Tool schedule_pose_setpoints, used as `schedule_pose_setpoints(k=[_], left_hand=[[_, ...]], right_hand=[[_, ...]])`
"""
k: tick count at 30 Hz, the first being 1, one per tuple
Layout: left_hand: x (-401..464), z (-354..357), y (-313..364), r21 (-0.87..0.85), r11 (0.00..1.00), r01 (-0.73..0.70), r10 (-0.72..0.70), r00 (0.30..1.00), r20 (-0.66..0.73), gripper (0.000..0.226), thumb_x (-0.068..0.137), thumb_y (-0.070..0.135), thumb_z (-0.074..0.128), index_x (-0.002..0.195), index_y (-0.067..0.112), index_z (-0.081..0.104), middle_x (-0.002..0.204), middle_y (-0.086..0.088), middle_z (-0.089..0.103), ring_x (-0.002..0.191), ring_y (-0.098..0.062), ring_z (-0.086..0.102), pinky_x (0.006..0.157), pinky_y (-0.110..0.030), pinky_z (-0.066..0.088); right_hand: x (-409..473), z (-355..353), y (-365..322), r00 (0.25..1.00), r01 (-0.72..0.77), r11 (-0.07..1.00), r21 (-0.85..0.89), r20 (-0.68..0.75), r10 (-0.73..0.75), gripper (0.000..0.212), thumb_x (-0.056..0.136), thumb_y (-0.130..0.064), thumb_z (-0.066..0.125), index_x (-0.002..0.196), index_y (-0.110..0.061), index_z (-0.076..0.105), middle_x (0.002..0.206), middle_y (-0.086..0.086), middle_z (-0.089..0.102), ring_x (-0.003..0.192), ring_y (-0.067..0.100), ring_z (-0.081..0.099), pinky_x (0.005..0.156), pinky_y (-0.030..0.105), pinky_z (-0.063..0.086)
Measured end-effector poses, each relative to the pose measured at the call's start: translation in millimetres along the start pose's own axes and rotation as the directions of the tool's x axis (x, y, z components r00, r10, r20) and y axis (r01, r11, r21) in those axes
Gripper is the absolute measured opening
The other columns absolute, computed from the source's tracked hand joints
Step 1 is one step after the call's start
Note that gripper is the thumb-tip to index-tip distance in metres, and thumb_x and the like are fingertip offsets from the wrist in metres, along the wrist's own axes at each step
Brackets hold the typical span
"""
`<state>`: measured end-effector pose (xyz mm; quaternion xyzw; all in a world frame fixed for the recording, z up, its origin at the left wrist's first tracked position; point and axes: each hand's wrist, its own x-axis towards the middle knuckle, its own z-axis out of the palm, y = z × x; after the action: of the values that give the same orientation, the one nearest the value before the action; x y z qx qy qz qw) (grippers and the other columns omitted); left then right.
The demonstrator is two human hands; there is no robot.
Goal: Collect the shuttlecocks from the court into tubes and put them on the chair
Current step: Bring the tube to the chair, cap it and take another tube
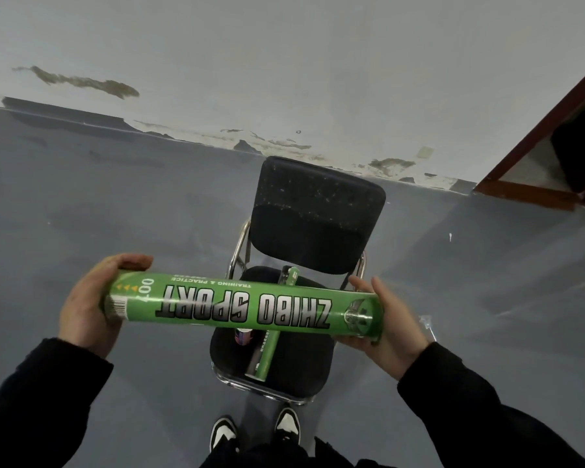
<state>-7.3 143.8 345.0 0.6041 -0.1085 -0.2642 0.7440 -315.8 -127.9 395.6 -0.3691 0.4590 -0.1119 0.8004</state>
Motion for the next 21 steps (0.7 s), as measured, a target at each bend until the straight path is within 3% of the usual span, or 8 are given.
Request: schedule_pose_setpoints(k=[3, 7, 12, 21], left_hand=[[4.3, -1.9, -7.7, -0.013, 0.987, 0.163, -0.164, 0.984, -0.072, 0.033, 0.099, 0.021, 0.047, 0.089, 0.015, 0.078, 0.096, -0.007, 0.07, 0.074, -0.014, 0.071, 0.065, -0.02, 0.057], [0.1, -8.0, -19.4, -0.114, 0.941, 0.319, -0.334, 0.93, -0.151, 0.048, 0.1, 0.018, 0.048, 0.064, 0.021, 0.079, 0.073, 0.001, 0.068, 0.056, -0.01, 0.067, 0.052, -0.018, 0.055], [-3.4, -17.7, -21.3, -0.195, 0.897, 0.396, -0.435, 0.868, -0.238, 0.03, 0.095, 0.023, 0.054, 0.072, 0.019, 0.072, 0.067, 0.0, 0.067, 0.054, -0.014, 0.067, 0.05, -0.021, 0.056], [-9.8, -0.1, -32.9, -0.18, 0.89, 0.418, -0.454, 0.842, -0.29, 0.014, 0.094, 0.018, 0.058, 0.081, 0.014, 0.063, 0.059, -0.001, 0.063, 0.048, -0.014, 0.063, 0.045, -0.021, 0.052]], right_hand=[[1.1, 2.5, 2.4, 0.998, -0.059, 0.996, 0.069, 0.033, 0.057, 0.057, 0.099, -0.068, 0.034, 0.141, -0.033, 0.049, 0.131, 0.013, 0.068, 0.114, 0.036, 0.069, 0.095, 0.053, 0.053], [2.0, 10.1, -6.0, 0.998, 0.031, 0.992, 0.126, 0.05, -0.037, 0.057, 0.101, -0.064, 0.031, 0.142, -0.032, 0.055, 0.134, 0.009, 0.067, 0.118, 0.03, 0.068, 0.095, 0.048, 0.054], [3.1, 12.7, -8.8, 0.995, 0.087, 0.993, 0.077, 0.044, -0.09, 0.056, 0.101, -0.065, 0.031, 0.143, -0.033, 0.052, 0.132, 0.004, 0.069, 0.118, 0.026, 0.068, 0.079, 0.039, 0.059], [22.0, 3.6, 5.7, 0.985, 0.142, 0.99, -0.017, -0.097, -0.143, 0.052, 0.099, -0.065, 0.038, 0.135, -0.033, 0.058, 0.135, 0.005, 0.064, 0.121, 0.027, 0.063, 0.09, 0.044, 0.055]])
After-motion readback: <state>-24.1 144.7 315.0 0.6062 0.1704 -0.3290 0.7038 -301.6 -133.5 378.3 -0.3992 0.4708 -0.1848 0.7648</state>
